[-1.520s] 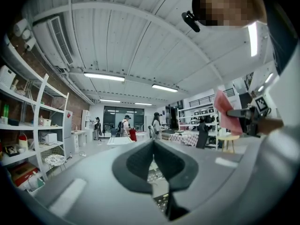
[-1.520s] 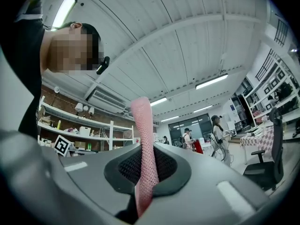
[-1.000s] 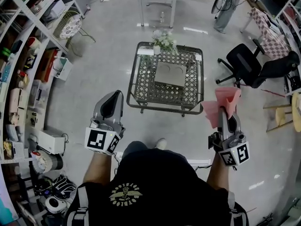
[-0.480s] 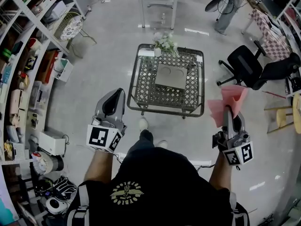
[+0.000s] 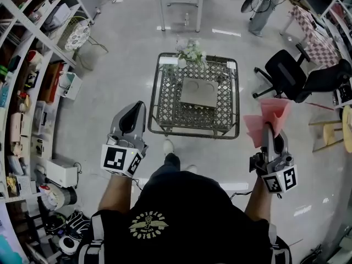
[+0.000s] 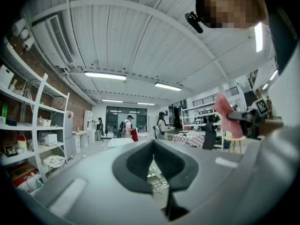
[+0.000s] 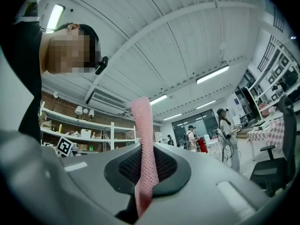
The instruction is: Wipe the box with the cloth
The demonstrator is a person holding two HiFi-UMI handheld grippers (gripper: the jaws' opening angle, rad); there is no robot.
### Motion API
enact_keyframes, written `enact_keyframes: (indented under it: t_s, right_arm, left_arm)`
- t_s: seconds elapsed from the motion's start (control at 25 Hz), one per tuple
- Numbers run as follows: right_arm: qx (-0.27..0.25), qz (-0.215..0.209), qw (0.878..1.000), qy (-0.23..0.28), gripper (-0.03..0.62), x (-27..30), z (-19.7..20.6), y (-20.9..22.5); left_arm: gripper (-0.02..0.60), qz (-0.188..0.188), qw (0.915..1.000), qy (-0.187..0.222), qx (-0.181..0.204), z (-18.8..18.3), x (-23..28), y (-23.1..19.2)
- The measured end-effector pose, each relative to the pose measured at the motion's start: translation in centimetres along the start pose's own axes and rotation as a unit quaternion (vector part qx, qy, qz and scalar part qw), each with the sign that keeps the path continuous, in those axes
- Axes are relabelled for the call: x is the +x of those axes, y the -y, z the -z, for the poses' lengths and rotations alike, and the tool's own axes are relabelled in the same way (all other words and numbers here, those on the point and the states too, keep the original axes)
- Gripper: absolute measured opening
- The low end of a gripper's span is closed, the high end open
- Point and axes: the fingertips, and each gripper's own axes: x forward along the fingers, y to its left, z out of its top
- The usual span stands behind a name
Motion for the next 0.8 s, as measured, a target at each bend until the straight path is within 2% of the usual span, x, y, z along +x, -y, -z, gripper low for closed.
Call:
enact_keyframes:
  t_s: [0.28, 0.44, 0.6, 0.8]
  right_arm:
    - [0.004, 0.012, 1.000, -0.004, 0.017, 3.6, 0.9, 0.9]
    - [0.010, 0.018, 1.000, -0.008, 0.017, 5.2, 2.2, 1.5]
    - [0.012, 0.022, 1.000, -0.008, 0.017, 7.2, 2.8, 1.3]
    - [0.018, 0.025, 1.000, -0.006, 0.017, 10.2, 2.9, 0.7]
  left_arm:
    - [0.000, 0.005, 0.9997, -0.025, -0.007, 1.1, 3.1, -3.0]
    - [0.000, 0.012, 0.9997, -0.019, -0.006, 1.8, 4.9, -4.1]
    - [0.000, 0.016, 0.9990, -0.040, -0.006, 2.5, 6.0, -5.8]
    - [0.000, 0.020, 0.9996, -0.018, -0.009, 1.9, 7.8, -8.5]
